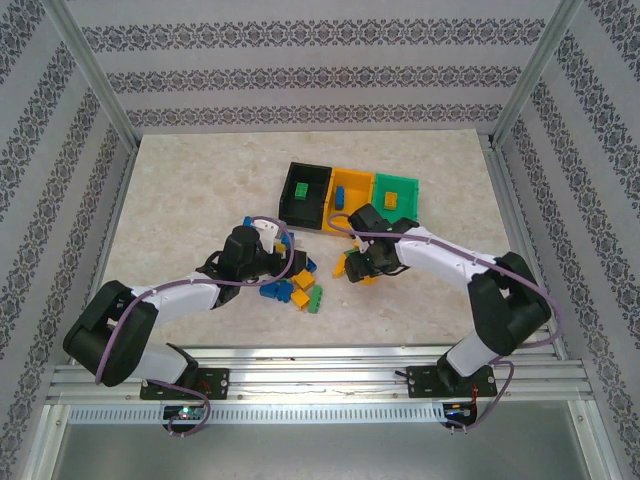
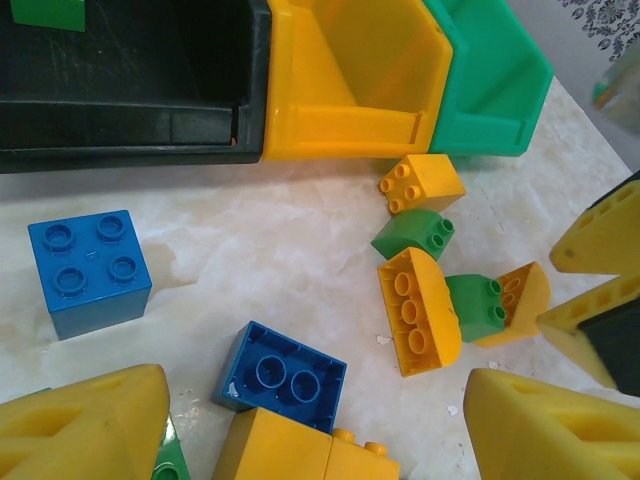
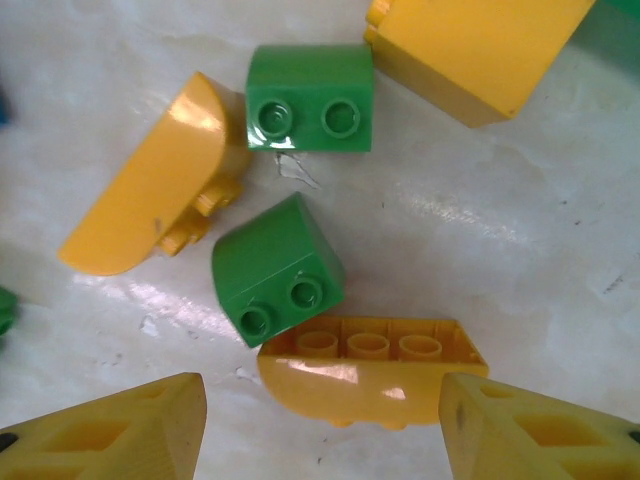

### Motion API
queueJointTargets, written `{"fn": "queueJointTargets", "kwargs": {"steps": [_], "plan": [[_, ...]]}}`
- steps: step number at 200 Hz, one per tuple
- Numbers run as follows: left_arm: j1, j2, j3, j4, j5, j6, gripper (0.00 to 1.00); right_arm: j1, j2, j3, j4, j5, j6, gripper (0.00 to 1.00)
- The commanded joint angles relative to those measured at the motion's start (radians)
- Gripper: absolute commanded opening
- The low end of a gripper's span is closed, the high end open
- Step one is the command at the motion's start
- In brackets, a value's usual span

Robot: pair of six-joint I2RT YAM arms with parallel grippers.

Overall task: Sort the legos into containers by color
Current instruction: Rotate the lego at the bottom-center of the table, then pick up the lego from the bottom-center of the table.

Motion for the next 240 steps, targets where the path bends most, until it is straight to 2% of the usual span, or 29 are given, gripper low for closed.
{"fn": "queueJointTargets", "kwargs": {"steps": [1,34,108,174,192,219,240], "plan": [[0.01,-0.004,0.004,0.008,0.012,-0.009,0.78,0.002,0.063,0.034,0.004,-0.009,-0.029,0.64],[0.012,-0.013,0.004,0.0,0.005,-0.003,0.78,0.02,0.1,0.022,-0.001,-0.085,-0.023,0.63],[0.013,0.012,0.008,0.012,0.019,-0.011,0.78,0.094,-0.003,-0.066,-0.066,-0.091,0.075,0.65],[0.014,0.024,0.011,0.016,0.028,-0.012,0.78,0.21,0.087,-0.04,-0.096,0.049,0.1,0.62],[0.015,0.024,0.01,0.015,0.027,-0.011,0.78,0.219,0.122,-0.026,-0.086,0.068,0.109,0.54],[0.02,0.023,0.01,0.013,0.028,-0.012,0.78,0.219,0.127,-0.013,-0.071,0.06,0.114,0.31],[0.022,0.023,0.01,0.014,0.031,-0.014,0.78,0.211,0.069,-0.012,-0.051,0.056,0.107,0.27]]}}
